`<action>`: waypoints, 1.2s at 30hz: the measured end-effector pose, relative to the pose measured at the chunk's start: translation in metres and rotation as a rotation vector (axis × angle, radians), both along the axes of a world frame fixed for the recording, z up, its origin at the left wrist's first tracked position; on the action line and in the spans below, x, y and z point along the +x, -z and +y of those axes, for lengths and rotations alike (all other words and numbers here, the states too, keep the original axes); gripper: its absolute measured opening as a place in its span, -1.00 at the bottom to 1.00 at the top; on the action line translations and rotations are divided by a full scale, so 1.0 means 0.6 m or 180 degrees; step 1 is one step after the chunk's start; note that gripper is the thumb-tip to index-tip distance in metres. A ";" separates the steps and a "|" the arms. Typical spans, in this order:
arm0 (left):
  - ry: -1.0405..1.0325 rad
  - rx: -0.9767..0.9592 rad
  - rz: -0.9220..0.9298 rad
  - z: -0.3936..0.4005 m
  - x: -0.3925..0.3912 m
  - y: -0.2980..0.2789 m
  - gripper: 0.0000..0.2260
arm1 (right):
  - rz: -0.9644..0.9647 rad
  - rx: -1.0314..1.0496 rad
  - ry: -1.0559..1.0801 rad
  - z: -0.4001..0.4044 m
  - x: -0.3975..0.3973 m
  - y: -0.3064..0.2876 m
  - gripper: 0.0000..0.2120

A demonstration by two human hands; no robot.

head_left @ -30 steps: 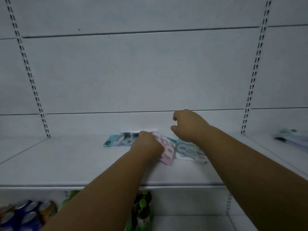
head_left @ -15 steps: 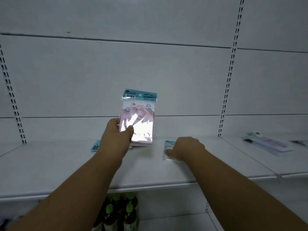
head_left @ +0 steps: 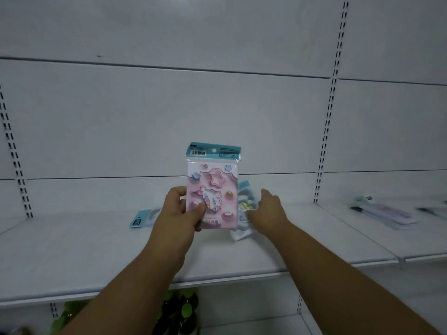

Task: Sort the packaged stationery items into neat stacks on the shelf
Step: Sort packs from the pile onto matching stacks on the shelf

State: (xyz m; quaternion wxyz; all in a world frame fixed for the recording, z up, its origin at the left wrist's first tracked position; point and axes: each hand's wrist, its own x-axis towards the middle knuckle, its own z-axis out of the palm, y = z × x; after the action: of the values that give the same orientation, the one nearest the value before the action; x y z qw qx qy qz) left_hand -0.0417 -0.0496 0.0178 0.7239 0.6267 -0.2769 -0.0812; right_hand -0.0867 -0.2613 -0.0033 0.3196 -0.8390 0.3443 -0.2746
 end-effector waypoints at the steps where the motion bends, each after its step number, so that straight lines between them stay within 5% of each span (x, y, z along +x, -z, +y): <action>1: 0.0031 -0.0008 0.0000 -0.006 -0.006 -0.002 -0.85 | -0.0310 -0.0046 -0.0028 -0.008 -0.011 -0.004 -0.68; 4: 0.0097 -0.0094 0.0016 -0.036 -0.033 -0.007 -0.85 | -0.1010 0.0004 -0.0040 -0.028 -0.065 -0.029 -0.86; 10: 0.0445 -0.0246 0.0104 -0.172 -0.149 -0.023 -0.83 | -0.1721 0.0301 0.0196 -0.127 -0.248 -0.068 -0.78; 22: 0.1331 -0.0508 0.0435 -0.590 -0.524 -0.049 -0.83 | -0.1780 -0.0112 0.1016 -0.474 -0.736 -0.110 -0.78; 36: 0.1264 -0.0481 0.0263 -0.978 -0.626 -0.063 -0.81 | -0.1574 -0.0046 0.1218 -0.833 -0.806 -0.093 -0.84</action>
State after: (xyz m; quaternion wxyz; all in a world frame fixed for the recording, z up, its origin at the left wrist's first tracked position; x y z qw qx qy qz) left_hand -0.4174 -0.6363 0.0557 0.7493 0.4999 -0.3703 -0.2269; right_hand -0.5706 -0.7612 0.0526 0.3302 -0.6690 0.4058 -0.5280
